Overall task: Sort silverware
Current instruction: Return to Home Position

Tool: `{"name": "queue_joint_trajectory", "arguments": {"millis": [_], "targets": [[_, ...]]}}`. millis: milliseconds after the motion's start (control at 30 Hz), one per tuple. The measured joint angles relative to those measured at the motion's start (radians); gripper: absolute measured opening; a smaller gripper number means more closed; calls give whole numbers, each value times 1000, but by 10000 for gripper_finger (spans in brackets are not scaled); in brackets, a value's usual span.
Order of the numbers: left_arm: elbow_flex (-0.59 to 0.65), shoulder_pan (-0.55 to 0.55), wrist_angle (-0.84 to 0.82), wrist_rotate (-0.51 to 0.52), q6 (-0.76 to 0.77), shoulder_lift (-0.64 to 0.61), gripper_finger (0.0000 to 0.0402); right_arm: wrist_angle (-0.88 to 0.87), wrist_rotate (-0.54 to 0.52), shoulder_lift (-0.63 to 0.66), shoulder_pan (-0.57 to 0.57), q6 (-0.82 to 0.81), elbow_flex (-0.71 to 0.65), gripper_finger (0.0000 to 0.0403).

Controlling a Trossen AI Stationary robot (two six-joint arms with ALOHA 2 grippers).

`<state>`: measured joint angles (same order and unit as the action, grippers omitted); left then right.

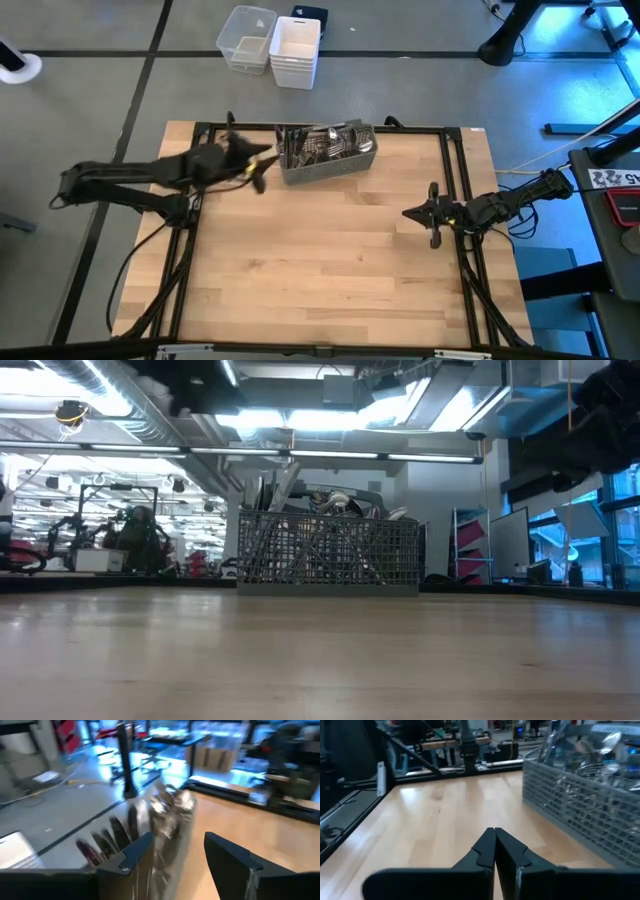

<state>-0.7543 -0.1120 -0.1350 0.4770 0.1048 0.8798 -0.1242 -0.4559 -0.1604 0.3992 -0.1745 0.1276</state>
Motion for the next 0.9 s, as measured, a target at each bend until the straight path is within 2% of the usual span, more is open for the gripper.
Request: {"name": "queue_joint_trajectory", "arguments": {"millis": [100, 233, 400, 600, 700, 900], "targets": [[157, 55, 72, -2, -9, -160, 166, 3, -60, 1, 0, 0, 1, 10], [387, 100, 273, -1, -34, -340, 166, 8, -129, 2, 0, -9, -16, 10], [569, 119, 447, -18, -117, -503, 166, 79, -135, 2, 0, -62, -47, 10], [701, 127, 524, -113, -202, -620, 166, 139, -129, 2, 0, -63, -81, 10], [745, 126, 539, -116, -221, -667, 166, 178, -128, 2, 0, -64, -96, 10], [744, 126, 480, -100, -247, -750, 166, 184, -128, 3, 0, -64, -98, 10]]}}
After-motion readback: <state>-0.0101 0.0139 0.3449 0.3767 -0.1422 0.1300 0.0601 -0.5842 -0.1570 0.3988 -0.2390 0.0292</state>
